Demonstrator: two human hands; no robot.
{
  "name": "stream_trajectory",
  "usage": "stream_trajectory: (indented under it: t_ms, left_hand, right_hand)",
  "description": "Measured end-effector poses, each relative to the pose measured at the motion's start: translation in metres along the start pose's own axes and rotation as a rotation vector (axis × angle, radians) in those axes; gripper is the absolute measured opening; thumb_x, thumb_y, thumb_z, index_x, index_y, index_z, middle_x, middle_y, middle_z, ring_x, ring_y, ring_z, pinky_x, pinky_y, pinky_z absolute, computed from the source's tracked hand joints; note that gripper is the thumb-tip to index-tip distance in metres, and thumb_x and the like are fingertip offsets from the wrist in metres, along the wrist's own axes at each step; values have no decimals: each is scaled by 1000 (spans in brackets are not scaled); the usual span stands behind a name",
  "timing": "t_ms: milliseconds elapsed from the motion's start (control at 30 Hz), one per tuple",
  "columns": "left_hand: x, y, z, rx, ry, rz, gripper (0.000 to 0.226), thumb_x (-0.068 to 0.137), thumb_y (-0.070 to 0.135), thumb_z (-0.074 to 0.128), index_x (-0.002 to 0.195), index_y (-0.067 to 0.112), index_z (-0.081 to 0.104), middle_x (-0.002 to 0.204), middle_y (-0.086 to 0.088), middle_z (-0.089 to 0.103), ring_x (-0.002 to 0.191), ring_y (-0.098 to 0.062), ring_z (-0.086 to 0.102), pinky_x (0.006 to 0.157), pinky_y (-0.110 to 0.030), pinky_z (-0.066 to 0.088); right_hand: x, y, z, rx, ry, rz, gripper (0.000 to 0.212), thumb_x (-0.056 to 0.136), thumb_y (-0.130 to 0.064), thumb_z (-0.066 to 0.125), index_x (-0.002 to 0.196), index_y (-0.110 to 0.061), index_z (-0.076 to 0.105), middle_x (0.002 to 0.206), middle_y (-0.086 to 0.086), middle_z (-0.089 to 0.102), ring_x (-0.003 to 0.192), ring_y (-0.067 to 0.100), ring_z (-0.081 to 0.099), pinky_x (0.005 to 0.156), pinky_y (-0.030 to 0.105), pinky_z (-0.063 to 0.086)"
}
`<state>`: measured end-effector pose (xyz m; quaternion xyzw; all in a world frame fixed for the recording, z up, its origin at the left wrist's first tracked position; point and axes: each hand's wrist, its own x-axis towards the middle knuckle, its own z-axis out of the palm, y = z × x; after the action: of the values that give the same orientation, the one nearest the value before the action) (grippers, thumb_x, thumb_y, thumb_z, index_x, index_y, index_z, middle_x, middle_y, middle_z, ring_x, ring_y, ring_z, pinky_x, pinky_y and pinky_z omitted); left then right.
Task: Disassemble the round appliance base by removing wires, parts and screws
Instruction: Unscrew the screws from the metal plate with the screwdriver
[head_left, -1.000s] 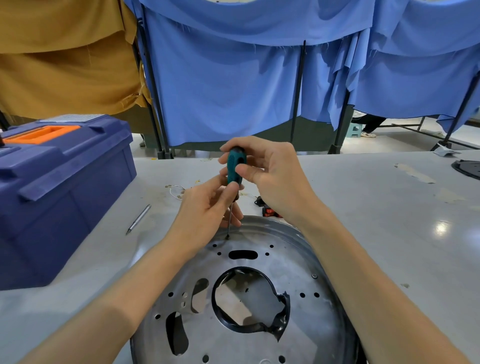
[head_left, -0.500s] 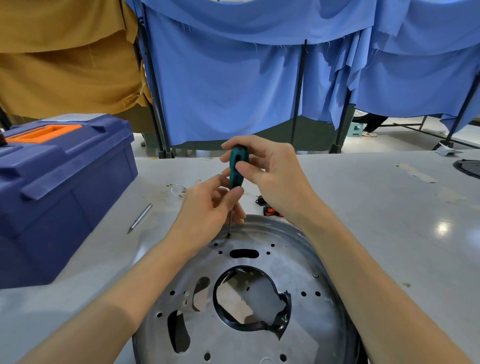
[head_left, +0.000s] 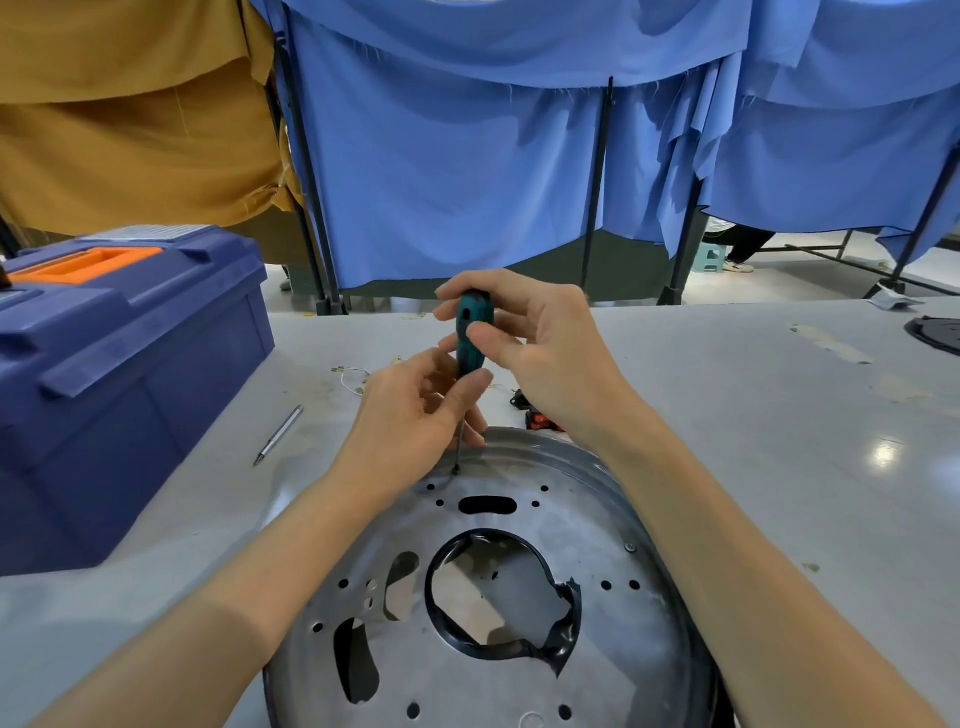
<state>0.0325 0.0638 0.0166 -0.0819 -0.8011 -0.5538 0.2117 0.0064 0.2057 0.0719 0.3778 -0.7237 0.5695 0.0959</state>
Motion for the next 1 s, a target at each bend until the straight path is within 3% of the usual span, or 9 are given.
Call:
stream_trajectory:
  t_ms: [133,267,367,433,533,633,767,867,1000]
  left_hand:
    - [-2,5,-1,10,13,-23,65,58,64,66,92,9,58,67,-8,71,59,-26,71,64,-45,60]
    - [-1,2,-2,-40,-4,-21,33,84,44,61,88,11,59,69,-11,71,60,-29,71,61,-43,60]
    - [-1,0,0,20,-6,-8,8,94,22,59,91,14,61,69,-8,72,61,-26,71,62,-42,60]
    - [-1,0,0,25,16,-14,10,90,21,64,87,14,58,68,-8,72,60,-26,71,63,-43,60]
    - [-2,2,-1,41,38,-11,29,82,27,72,91,5,56,66,-9,72,59,-27,71,64,-47,60]
    - [-2,4,-1,36,56,-7,43,76,34,76,93,1,55,64,-10,71,57,-27,71,61,-45,60]
    - [-3,3,-3,-23,3,25,26,87,29,65,95,5,58,67,-12,71,61,-31,70,65,-42,59]
    - [-2,1,-1,-21,-29,18,14,96,21,56,101,9,62,68,-11,72,65,-30,71,67,-40,59]
    - [0,1,-1,3,-11,4,12,91,22,64,100,14,63,67,-8,73,64,-24,72,71,-39,60]
  right_hand:
    - [0,0,3,-31,12,9,25,83,-20,73,108,-26,70,104,5,63,92,11,60,82,18,52]
    - [1,1,-1,-62,67,23,38,85,-9,71,121,-21,67,98,0,69,87,14,62,86,28,53]
    - [2,2,-3,-12,41,29,32,87,6,61,116,-8,65,100,7,71,92,20,69,90,29,54]
    - [1,1,-1,26,8,24,31,89,9,55,114,-6,64,104,10,69,90,19,70,88,26,55]
    - [-1,2,1,-37,-22,32,35,87,-5,66,117,-23,65,112,3,61,95,6,60,83,17,53]
    - [0,3,1,-80,3,24,40,84,-13,73,120,-26,65,104,1,62,84,8,55,78,17,53]
    - [0,2,0,-91,20,19,49,83,-3,71,128,-21,62,94,-9,64,76,2,58,76,18,53]
    - [0,1,0,-69,5,19,43,84,8,63,121,-15,62,102,2,68,92,20,67,81,29,56]
    - [-1,1,4,-26,-7,15,29,86,-5,67,112,-16,65,103,4,68,95,19,65,84,34,56]
